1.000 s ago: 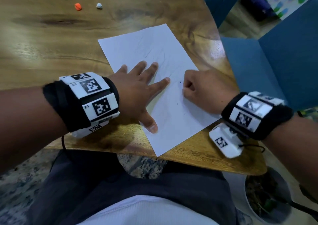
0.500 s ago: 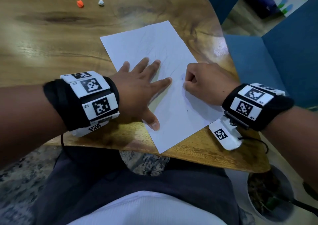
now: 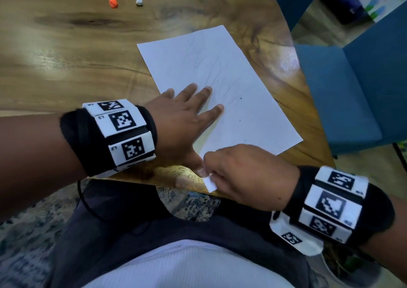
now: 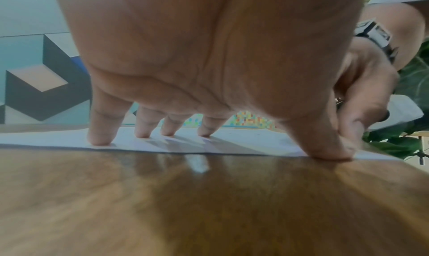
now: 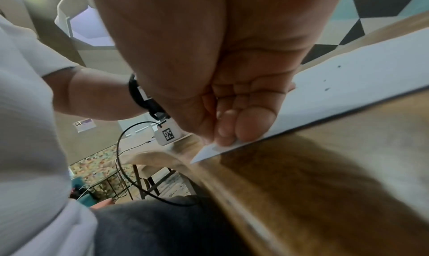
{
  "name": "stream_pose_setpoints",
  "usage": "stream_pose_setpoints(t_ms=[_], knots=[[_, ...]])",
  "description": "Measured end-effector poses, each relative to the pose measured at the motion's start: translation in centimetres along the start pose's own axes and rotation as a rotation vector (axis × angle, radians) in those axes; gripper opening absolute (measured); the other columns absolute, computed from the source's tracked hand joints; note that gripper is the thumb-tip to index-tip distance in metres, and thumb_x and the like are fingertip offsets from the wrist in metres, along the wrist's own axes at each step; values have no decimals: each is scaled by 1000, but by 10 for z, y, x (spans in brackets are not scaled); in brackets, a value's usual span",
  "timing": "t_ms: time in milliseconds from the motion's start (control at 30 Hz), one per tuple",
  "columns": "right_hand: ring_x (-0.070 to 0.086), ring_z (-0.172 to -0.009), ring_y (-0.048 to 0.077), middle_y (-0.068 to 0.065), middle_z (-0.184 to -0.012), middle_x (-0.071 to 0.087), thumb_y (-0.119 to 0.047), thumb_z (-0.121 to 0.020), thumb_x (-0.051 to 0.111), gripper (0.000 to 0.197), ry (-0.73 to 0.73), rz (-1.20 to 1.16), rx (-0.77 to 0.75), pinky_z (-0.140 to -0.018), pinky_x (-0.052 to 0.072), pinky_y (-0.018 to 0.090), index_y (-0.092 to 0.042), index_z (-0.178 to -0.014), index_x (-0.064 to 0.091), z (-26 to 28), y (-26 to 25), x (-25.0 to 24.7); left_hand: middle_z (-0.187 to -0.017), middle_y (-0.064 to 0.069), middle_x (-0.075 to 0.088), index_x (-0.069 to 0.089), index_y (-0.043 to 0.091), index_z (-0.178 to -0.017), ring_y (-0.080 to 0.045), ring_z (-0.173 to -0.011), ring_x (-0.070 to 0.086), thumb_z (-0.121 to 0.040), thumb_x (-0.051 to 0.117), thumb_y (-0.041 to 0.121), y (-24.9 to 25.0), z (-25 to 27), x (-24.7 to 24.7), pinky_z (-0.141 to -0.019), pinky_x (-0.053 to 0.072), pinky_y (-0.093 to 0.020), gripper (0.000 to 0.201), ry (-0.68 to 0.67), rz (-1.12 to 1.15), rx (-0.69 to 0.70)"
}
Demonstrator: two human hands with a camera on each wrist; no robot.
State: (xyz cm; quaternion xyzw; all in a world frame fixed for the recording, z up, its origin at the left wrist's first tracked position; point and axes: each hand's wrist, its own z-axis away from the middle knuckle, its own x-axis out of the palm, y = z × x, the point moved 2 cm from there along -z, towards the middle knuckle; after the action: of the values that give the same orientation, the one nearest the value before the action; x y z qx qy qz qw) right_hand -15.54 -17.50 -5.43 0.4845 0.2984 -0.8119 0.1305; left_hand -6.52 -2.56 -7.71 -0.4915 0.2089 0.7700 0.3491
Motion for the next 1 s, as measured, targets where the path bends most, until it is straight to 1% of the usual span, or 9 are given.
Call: stream_pose_setpoints(t_ms=[233, 333, 433, 500, 633, 800, 867, 933, 1000], knots=[[59, -73, 29, 8, -79, 62, -27, -97, 46, 12, 189, 32, 306, -66, 51, 43, -18, -90, 47, -24, 50, -28, -166, -11, -26, -20, 28, -158, -34, -155, -17, -61, 49, 98, 1, -1, -2, -123, 13, -56, 138, -36, -8, -1], [56, -72, 27, 5, -80, 62, -28, -98, 45, 10, 157, 42, 236, -66, 49, 43, -19, -97, 48, -17, 38, -20, -166, -11, -26, -20, 29, -158, -35, -155, -17, -60, 48, 99, 0, -1, -1, -123, 14, -58, 138, -31, 3, 3], [53, -67, 25, -1, -77, 59, -30, -96, 43, 11, 47, 0, 61, -62, 47, 43, -26, -87, 39, -4, 6, -2, -166, -10, -27, -22, 30, -157, -34, -155, -17, -58, 45, 100, -1, -1, 1, -123, 14, -60, 138, -35, 12, 6], [52, -67, 24, -2, -76, 58, -30, -95, 44, 12, 27, -15, 36, -62, 47, 42, -29, -85, 37, -5, 3, -1, -166, -9, -28, -22, 31, -157, -33, -155, -18, -57, 44, 101, -2, -1, 2, -121, 14, -63, 138, -34, 19, 3], [61, -79, 30, 8, -84, 66, -28, -95, 49, 10, 165, -6, 209, -71, 51, 43, -21, -100, 54, -30, 39, -22, -165, -7, -31, -22, 27, -157, -30, -155, -20, -58, 48, 99, -1, 0, 1, -122, 11, -64, 141, -45, 42, -3], [60, -77, 25, 3, -82, 61, -29, -91, 51, 10, 265, -23, 443, -70, 55, 41, -21, -86, 54, -51, 75, -45, -164, -9, -33, -24, 20, -157, -25, -154, -23, -57, 49, 99, -2, 4, 0, -125, 6, -56, 147, -44, 63, -35], [61, -78, 28, 6, -83, 63, -27, -92, 51, 10, 245, -18, 412, -68, 53, 38, -18, -91, 54, -48, 63, -42, -163, -13, -34, -24, 21, -158, -26, -154, -24, -56, 52, 99, -2, 3, 0, -125, 3, -55, 149, -49, 94, -38], [61, -79, 32, 10, -84, 65, -25, -94, 50, 8, 193, -4, 267, -66, 48, 37, -19, -98, 54, -42, 41, -30, -163, -14, -35, -24, 21, -158, -27, -153, -26, -55, 53, 99, -2, 2, -1, -125, 1, -56, 149, -65, 105, -36], [61, -76, 28, 6, -83, 67, -26, -93, 51, 2, 108, -36, 113, -65, 49, 39, -26, -95, 53, -35, 17, -17, -162, -14, -36, -25, 21, -157, -29, -152, -27, -57, 51, 99, -2, 1, -1, -124, 2, -59, 148, -79, 79, -38]])
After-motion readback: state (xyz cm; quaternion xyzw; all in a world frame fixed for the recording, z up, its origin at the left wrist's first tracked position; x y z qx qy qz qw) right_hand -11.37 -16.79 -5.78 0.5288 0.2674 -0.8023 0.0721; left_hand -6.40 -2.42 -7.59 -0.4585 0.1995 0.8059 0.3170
